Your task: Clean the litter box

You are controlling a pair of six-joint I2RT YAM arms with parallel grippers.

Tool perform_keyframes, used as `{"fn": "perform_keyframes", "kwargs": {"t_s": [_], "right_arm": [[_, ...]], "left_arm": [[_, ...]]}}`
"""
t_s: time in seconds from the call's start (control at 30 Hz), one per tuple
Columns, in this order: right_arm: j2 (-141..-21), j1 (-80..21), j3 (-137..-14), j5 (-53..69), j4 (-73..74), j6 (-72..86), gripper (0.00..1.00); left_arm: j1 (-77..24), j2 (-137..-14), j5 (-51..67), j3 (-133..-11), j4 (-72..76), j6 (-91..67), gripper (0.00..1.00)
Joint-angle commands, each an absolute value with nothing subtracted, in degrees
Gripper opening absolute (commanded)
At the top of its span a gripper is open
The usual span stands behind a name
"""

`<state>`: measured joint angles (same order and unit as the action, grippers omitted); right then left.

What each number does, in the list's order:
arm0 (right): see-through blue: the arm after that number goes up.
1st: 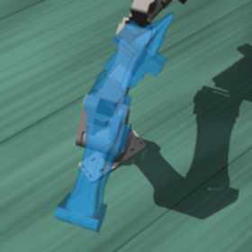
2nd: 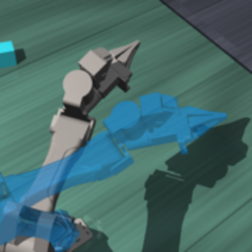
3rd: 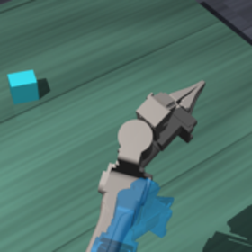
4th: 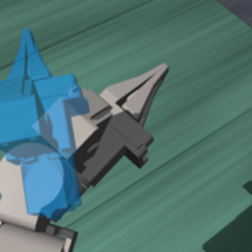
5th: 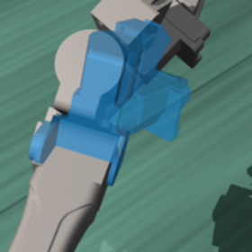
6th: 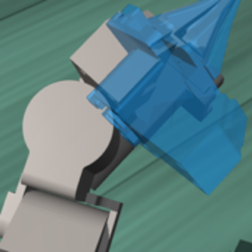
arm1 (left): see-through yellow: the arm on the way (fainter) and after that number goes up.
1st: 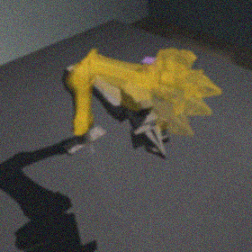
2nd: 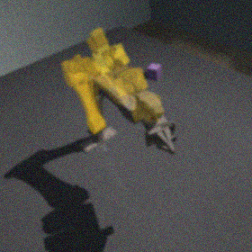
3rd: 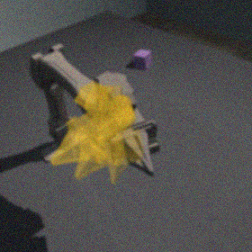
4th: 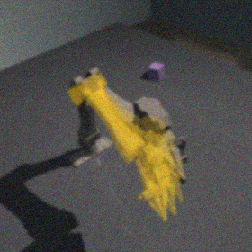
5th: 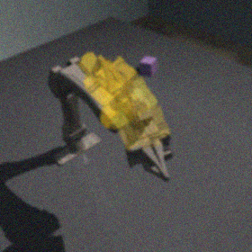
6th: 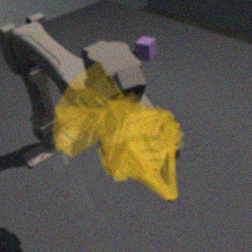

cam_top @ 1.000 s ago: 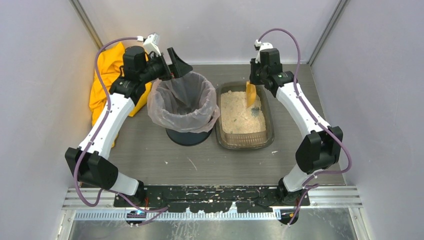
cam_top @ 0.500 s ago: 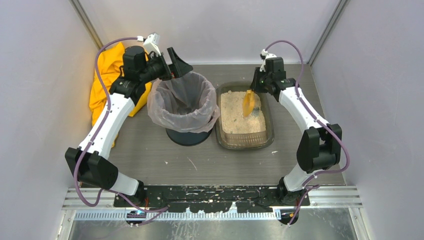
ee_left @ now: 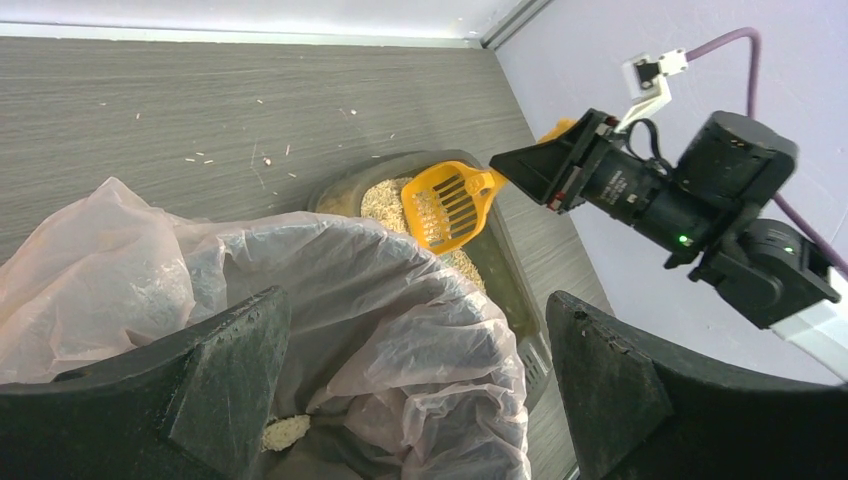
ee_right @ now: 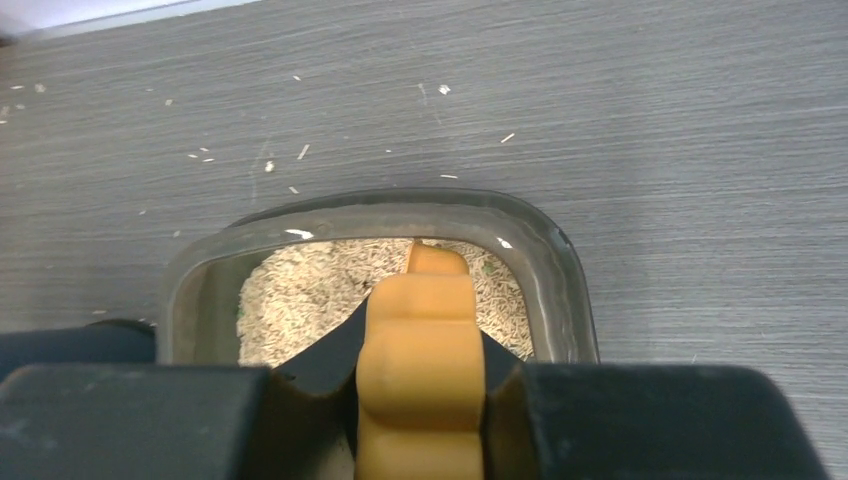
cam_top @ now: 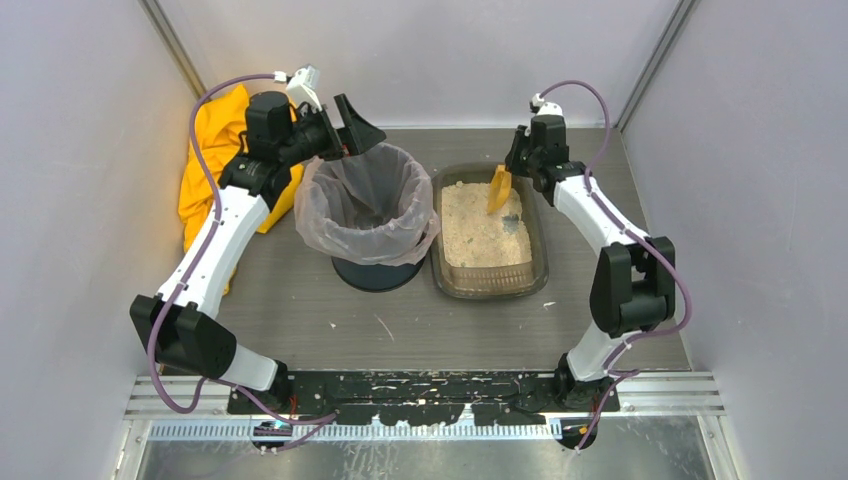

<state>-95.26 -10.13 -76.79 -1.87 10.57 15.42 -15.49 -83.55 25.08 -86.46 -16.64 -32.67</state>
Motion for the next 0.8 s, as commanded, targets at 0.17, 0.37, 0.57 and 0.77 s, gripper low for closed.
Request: {"fn": "perform_keyframes", "kwargs": {"t_s": [0.17, 0.37, 0.57, 0.77], "right_arm": [[-102.8, -10.1, -76.5, -2.2, 0.4, 18.8, 0.01], [-104.4, -7.5, -74.6, 7.6, -6.5, 29.0, 0.01], [-103.3, -6.7, -71.9, 14.4, -8.5, 31.7, 0.01], [-103.1, -6.7, -67.6, 20.9, -10.9, 32.4, 0.01]], "left_arm": [[-15.6, -83.0, 24.5, -90.5, -17.3, -30.7, 0.98], [-15.6, -82.7, 23.8, -90.9, -18.0, -30.0, 0.98], [-15.6, -83.2, 24.5, -90.3, -17.1, -31.1, 0.98], [-15.6, -83.7, 25.6, -89.7, -15.4, -32.4, 0.98]]}}
